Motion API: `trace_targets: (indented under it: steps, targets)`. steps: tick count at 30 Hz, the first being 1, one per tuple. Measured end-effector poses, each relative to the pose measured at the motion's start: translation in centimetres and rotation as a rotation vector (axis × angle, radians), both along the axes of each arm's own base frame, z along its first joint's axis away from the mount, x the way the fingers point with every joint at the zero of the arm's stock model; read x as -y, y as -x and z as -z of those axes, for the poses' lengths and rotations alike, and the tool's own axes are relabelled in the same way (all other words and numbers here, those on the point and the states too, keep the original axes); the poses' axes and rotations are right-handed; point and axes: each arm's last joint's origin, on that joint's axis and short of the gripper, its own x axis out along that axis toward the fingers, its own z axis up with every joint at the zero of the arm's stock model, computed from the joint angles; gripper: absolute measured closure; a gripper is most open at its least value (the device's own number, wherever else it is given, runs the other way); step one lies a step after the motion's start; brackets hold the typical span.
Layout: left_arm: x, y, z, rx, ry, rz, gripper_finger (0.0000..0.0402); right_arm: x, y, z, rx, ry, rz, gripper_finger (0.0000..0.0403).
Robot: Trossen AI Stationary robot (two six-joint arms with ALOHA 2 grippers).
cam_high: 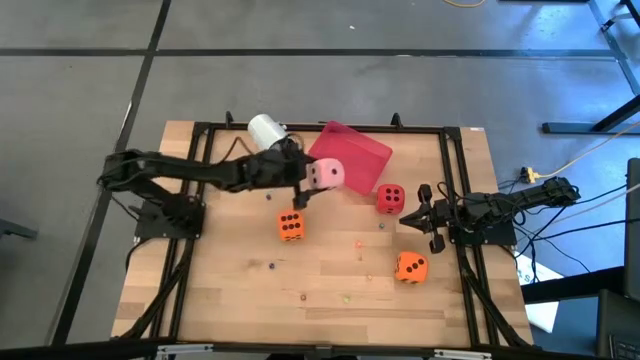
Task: Pick & Place Dice
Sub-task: Put the big pink die into the red bin
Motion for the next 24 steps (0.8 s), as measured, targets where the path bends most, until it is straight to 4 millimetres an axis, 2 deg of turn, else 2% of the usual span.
trace_targets:
  steps: [4, 11, 18, 20, 24]
  targets:
    - [-2.5, -2.1, 1.2, -0.073, -0.068, -0.039, 0.0038, 0.0, 0.0, 0.0, 0.0, 0.0, 0.0, 0.0378]
    - [-6.1, -5.1, 3.1, -0.166, -0.053, -0.111, 0.0038, 0.0, 0.0, 0.0, 0.0, 0.0, 0.0, 0.0378]
    - [-6.9, -5.7, 5.1, -0.294, -0.152, -0.085, 0.0038, 0.0, 0.0, 0.0, 0.0, 0.002, -0.001, 0.0378]
    - [-6.8, -5.7, 5.2, -0.306, -0.146, -0.083, 0.0038, 0.0, 0.0, 0.0, 0.012, 0.084, -0.005, 0.0378]
    - [-6.9, -5.5, 5.2, -0.323, -0.146, -0.144, 0.0038, 0.0, 0.0, 0.0, 0.049, 0.36, -0.024, 0.0378]
